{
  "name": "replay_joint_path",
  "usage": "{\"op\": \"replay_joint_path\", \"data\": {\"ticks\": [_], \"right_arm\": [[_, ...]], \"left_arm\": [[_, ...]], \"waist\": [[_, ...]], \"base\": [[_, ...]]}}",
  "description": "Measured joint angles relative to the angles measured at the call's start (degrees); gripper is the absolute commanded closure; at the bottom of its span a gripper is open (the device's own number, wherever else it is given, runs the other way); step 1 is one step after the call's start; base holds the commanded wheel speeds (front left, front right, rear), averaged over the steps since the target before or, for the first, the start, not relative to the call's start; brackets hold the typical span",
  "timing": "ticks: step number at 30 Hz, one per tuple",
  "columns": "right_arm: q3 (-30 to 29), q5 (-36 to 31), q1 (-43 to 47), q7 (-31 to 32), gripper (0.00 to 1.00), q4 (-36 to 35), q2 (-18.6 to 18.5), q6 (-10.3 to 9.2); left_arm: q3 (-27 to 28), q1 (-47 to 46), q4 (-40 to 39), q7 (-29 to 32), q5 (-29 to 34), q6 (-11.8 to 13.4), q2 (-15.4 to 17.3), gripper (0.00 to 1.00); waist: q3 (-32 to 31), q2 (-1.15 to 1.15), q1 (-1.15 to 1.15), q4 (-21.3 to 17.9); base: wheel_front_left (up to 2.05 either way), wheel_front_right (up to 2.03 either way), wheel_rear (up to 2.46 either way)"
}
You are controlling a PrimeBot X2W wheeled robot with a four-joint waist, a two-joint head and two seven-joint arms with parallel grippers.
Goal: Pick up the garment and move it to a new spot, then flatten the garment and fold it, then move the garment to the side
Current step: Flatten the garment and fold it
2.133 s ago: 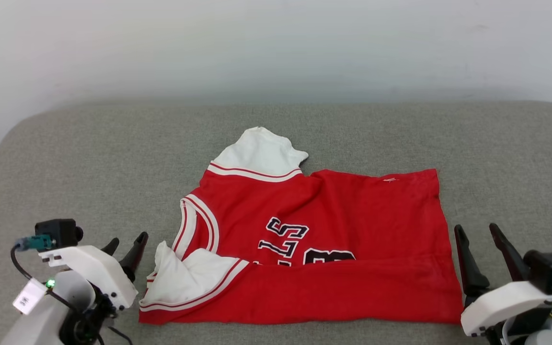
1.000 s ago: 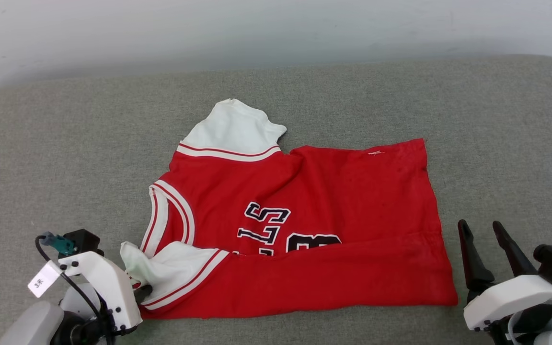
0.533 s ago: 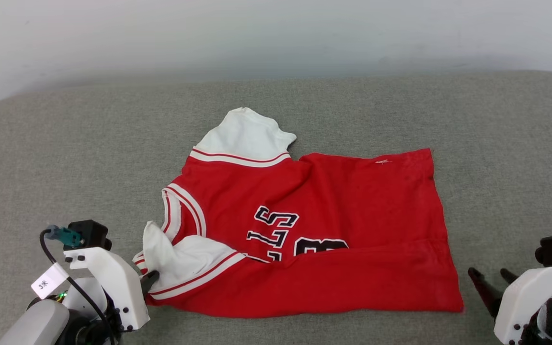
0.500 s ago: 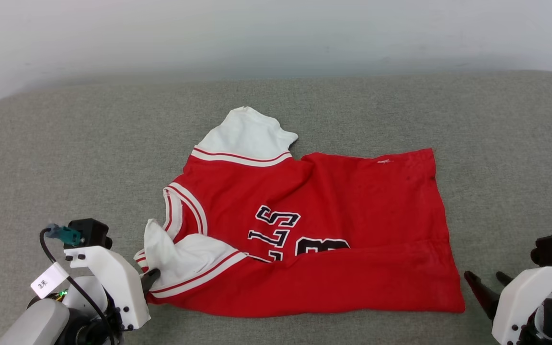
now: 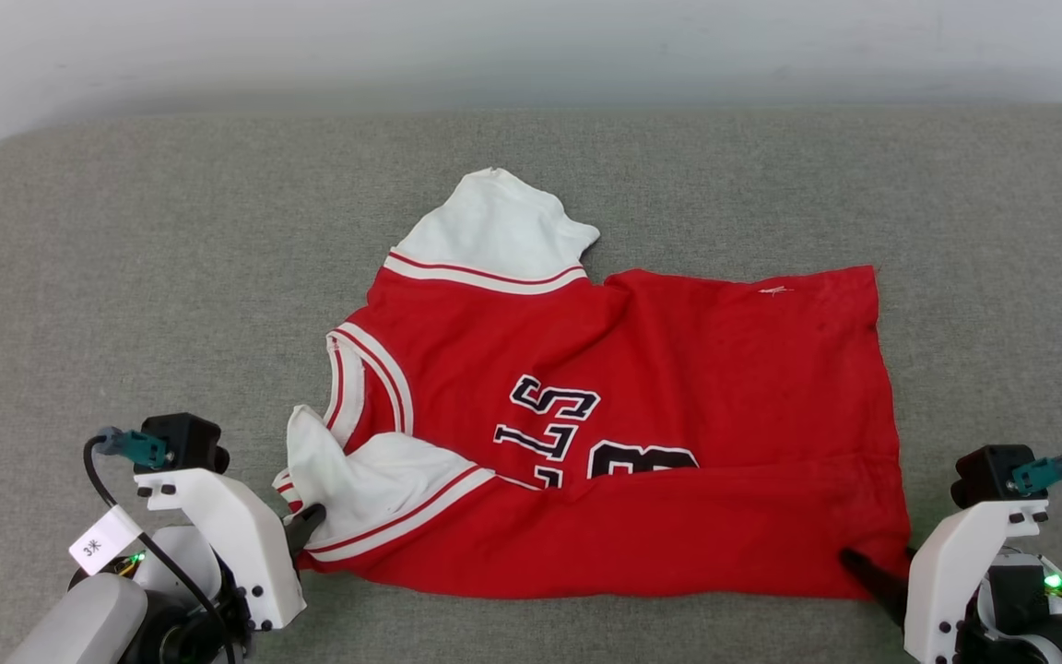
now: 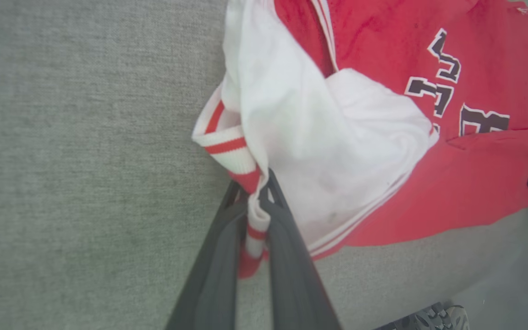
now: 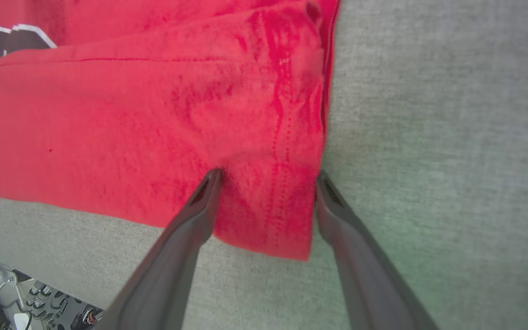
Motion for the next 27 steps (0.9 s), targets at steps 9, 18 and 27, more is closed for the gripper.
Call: {"op": "replay_joint_path", "data": {"ticks": [9, 18, 27], "right_arm": [[1.1, 1.12, -1.69, -1.86, 1.0, 1.26, -1.27, 0.04], [1.21, 1.56, 0.43, -2.47, 1.0, -0.94, -2.72, 0.03], [0.03, 2.47, 8.1, -1.93, 1.0, -3.61, -2.26, 0.03]], "left_arm": [[0.03, 0.29, 0.16, -1.57, -0.07, -1.03, -0.45, 1.0], [0.43, 4.17, -1.44, -3.19, -1.55, -1.83, -0.62, 1.0], [2.05, 12.74, -3.87, -3.77, -3.79, 0.86, 1.59, 1.0]], "waist": [[-1.14, 0.0, 0.0, 0.04], [-6.39, 0.0, 0.0, 0.24], [-12.34, 0.0, -0.01, 0.81]], "base": [[0.0, 0.0, 0.0], [0.0, 0.0, 0.0], [0.0, 0.0, 0.0]]}}
